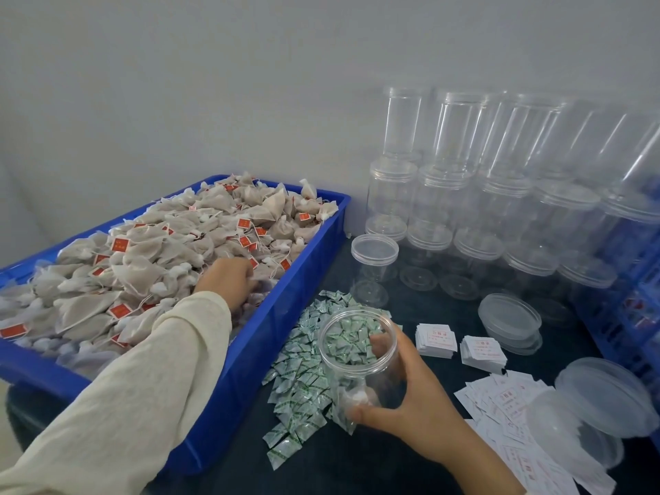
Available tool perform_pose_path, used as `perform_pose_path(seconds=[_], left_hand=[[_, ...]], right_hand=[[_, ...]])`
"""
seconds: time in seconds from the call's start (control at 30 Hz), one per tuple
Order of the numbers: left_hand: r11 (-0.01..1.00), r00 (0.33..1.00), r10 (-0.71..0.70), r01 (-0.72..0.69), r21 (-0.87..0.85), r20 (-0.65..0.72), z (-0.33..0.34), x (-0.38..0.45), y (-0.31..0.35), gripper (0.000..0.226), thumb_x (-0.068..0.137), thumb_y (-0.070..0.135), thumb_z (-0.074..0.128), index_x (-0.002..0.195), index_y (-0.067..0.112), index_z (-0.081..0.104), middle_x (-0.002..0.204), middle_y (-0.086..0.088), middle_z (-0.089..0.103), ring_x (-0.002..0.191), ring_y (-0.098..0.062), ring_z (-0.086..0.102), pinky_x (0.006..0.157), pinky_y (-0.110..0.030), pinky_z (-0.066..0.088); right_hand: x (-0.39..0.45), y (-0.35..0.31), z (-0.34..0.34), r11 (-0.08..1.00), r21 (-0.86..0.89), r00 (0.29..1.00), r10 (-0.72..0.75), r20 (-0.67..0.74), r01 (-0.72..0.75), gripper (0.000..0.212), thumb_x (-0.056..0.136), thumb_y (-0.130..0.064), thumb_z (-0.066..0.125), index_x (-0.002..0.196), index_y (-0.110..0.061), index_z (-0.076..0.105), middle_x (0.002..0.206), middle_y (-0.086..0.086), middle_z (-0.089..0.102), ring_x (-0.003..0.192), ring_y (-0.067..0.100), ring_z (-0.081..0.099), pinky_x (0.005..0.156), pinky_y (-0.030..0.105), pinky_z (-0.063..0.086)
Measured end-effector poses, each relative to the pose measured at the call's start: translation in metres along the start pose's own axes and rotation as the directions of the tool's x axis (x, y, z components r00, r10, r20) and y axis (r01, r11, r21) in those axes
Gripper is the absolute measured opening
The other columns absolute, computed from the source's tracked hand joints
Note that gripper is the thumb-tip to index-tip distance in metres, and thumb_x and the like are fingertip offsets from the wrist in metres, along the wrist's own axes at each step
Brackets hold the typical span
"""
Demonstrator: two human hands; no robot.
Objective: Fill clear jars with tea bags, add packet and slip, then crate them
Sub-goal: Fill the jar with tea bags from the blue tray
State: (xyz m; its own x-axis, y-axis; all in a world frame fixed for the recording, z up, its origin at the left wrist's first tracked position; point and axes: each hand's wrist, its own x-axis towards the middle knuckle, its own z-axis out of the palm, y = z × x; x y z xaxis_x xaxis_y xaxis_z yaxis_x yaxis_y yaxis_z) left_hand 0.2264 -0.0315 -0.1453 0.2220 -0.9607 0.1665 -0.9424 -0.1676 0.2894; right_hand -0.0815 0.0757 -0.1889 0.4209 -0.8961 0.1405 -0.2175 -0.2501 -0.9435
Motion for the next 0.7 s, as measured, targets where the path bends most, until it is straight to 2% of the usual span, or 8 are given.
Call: perform_pose_path(seconds=[0.1, 0.23, 0.3, 0.37, 0.47, 0.57, 0.63, 0.7], left_hand=[[0.975, 0.993, -0.017, -0.010, -0.224, -0.119, -0.014, -0.007, 0.006, 0.032, 0.088, 0.034, 0.065, 0.073, 0.010, 0.050, 0.073, -0.007, 0.059, 0.064, -0.021, 0.053, 0.060, -0.031, 0.047], [0.880, 0.965, -0.063, -0.067, -0.471, -0.256, -0.041, -0.025, 0.022, 0.030, 0.086, 0.034, 0.066, 0.077, 0.010, 0.052, 0.076, -0.010, 0.064, 0.072, -0.029, 0.063, 0.065, -0.035, 0.053], [0.820, 0.960, -0.044, -0.123, -0.560, -0.276, -0.058, -0.037, 0.034, 0.028, 0.085, 0.035, 0.068, 0.077, 0.012, 0.052, 0.080, -0.011, 0.067, 0.077, -0.032, 0.066, 0.072, -0.044, 0.057], [0.790, 0.961, 0.040, -0.199, -0.580, -0.275, -0.073, -0.052, 0.050, 0.026, 0.083, 0.034, 0.070, 0.078, 0.013, 0.056, 0.080, -0.008, 0.069, 0.077, -0.030, 0.068, 0.074, -0.046, 0.058], [0.753, 0.949, 0.224, -0.314, -0.578, -0.223, -0.090, -0.072, 0.075, 0.017, 0.080, 0.025, 0.073, 0.077, 0.016, 0.059, 0.078, 0.003, 0.071, 0.071, -0.012, 0.069, 0.069, -0.032, 0.059], [0.656, 0.924, 0.331, -0.370, -0.657, -0.189, -0.098, -0.088, 0.098, 0.016, 0.078, 0.017, 0.076, 0.076, 0.015, 0.061, 0.081, 0.002, 0.073, 0.071, -0.009, 0.070, 0.063, -0.021, 0.057], [0.560, 0.910, 0.382, -0.365, -0.743, -0.160, -0.098, -0.098, 0.112, 0.018, 0.076, 0.016, 0.077, 0.072, 0.021, 0.061, 0.086, 0.005, 0.074, 0.076, -0.013, 0.072, 0.068, -0.024, 0.059], [0.534, 0.893, 0.434, -0.361, -0.764, -0.119, -0.092, -0.106, 0.122, 0.020, 0.073, 0.019, 0.077, 0.069, 0.028, 0.060, 0.091, 0.007, 0.074, 0.080, -0.016, 0.071, 0.072, -0.031, 0.060]], right_hand=[[-0.001, -0.001, 0.000, 1.000, 0.014, 1.000, -0.001, 0.017, 0.000, 0.111, 0.059, -0.032, 0.091, 0.144, -0.052, 0.022, 0.131, -0.041, 0.042, 0.124, -0.019, 0.039, 0.089, -0.002, 0.036], [-0.002, -0.007, 0.000, 1.000, -0.010, 1.000, -0.016, 0.023, 0.016, 0.102, 0.060, -0.028, 0.090, 0.131, -0.067, 0.028, 0.128, -0.041, 0.045, 0.121, -0.019, 0.042, 0.086, -0.003, 0.036], [-0.001, -0.009, -0.001, 1.000, -0.001, 0.999, -0.023, 0.022, 0.024, 0.103, 0.059, -0.031, 0.091, 0.135, -0.060, 0.029, 0.130, -0.039, 0.046, 0.123, -0.016, 0.043, 0.090, 0.000, 0.038], [0.001, -0.010, -0.001, 1.000, -0.012, 1.000, -0.023, 0.002, 0.023, 0.107, 0.056, -0.039, 0.091, 0.140, -0.055, 0.027, 0.133, -0.038, 0.045, 0.125, -0.014, 0.042, 0.096, 0.005, 0.039], [0.003, -0.012, -0.002, 0.999, -0.036, 0.999, -0.032, -0.021, 0.032, 0.107, 0.055, -0.040, 0.091, 0.139, -0.055, 0.027, 0.131, -0.037, 0.046, 0.124, -0.012, 0.045, 0.093, 0.003, 0.039], [0.004, -0.015, 0.000, 0.999, -0.027, 0.999, -0.036, -0.027, 0.036, 0.105, 0.056, -0.036, 0.091, 0.141, -0.049, 0.029, 0.128, -0.037, 0.047, 0.123, -0.010, 0.047, 0.090, 0.002, 0.039], [0.005, -0.017, 0.002, 0.998, -0.014, 0.998, -0.057, -0.024, 0.057, 0.104, 0.057, -0.032, 0.090, 0.142, -0.046, 0.030, 0.129, -0.032, 0.050, 0.123, -0.007, 0.048, 0.092, 0.006, 0.041], [0.006, -0.020, 0.002, 0.998, -0.005, 0.998, -0.068, -0.015, 0.068, 0.102, 0.059, -0.029, 0.090, 0.141, -0.045, 0.032, 0.130, -0.025, 0.053, 0.124, -0.002, 0.050, 0.096, 0.014, 0.043]])
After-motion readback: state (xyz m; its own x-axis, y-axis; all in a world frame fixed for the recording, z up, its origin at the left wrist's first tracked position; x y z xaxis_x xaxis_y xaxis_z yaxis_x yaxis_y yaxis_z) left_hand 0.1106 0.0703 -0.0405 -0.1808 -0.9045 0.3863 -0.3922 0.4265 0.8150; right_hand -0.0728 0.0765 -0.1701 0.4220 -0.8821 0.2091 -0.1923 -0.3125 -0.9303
